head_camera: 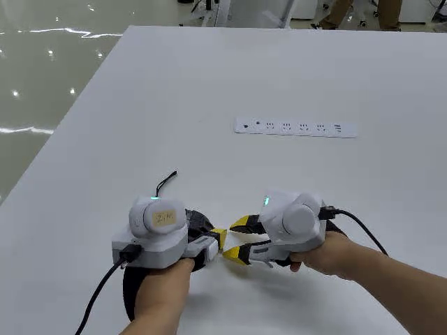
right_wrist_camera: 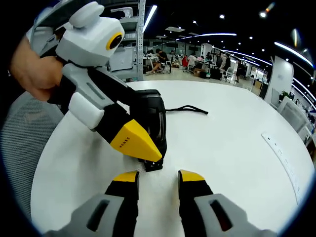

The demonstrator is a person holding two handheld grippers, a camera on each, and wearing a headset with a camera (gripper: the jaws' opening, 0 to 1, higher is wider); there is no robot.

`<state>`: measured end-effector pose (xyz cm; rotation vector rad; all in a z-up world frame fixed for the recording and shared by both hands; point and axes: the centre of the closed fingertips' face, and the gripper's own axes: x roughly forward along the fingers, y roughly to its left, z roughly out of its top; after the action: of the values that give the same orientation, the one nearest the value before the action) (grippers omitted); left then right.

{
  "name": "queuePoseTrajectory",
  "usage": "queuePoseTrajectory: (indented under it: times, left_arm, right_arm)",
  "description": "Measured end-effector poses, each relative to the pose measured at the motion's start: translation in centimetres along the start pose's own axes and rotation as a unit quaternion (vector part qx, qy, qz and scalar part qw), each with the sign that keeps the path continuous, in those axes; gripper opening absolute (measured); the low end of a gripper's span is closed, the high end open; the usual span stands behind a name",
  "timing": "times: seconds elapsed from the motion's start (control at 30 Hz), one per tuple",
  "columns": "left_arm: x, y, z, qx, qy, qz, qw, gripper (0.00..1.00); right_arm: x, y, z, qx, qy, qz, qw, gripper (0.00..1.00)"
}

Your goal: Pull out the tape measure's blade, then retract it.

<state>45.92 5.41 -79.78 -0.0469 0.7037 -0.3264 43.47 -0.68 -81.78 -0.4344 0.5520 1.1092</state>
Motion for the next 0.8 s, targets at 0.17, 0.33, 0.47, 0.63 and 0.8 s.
queuePoseTrajectory:
  times: [0.17,0.33,0.47,0.63,0.8]
  left_arm:
    - [-0.3,0.0,-0.2,0.021,0.0,-0.013,0.9997,0.76]
    - [-0.7,0.2,0.2,0.05,-0.003,-0.031,0.9982,0.78]
    - [-1.2,0.4,0.6,0.074,-0.009,-0.05,0.996,0.8]
    - [-1.9,0.7,0.7,0.095,-0.012,-0.074,0.9927,0.83]
    - [-2.5,0.9,0.3,0.116,-0.011,-0.092,0.9889,0.85]
  right_arm:
    - [-1.2,-0.2,-0.4,0.013,-0.004,-0.015,0.9998,0.4]
    - [-2.4,-0.3,-0.9,0.032,-0.009,-0.027,0.9991,0.47]
    - [-3.5,-0.3,-1.3,0.045,-0.013,-0.037,0.9982,0.52]
    - [-4.9,-0.4,-1.8,0.062,-0.015,-0.054,0.9965,0.56]
    - [-6.0,-0.4,-2.2,0.077,-0.021,-0.066,0.9947,0.6]
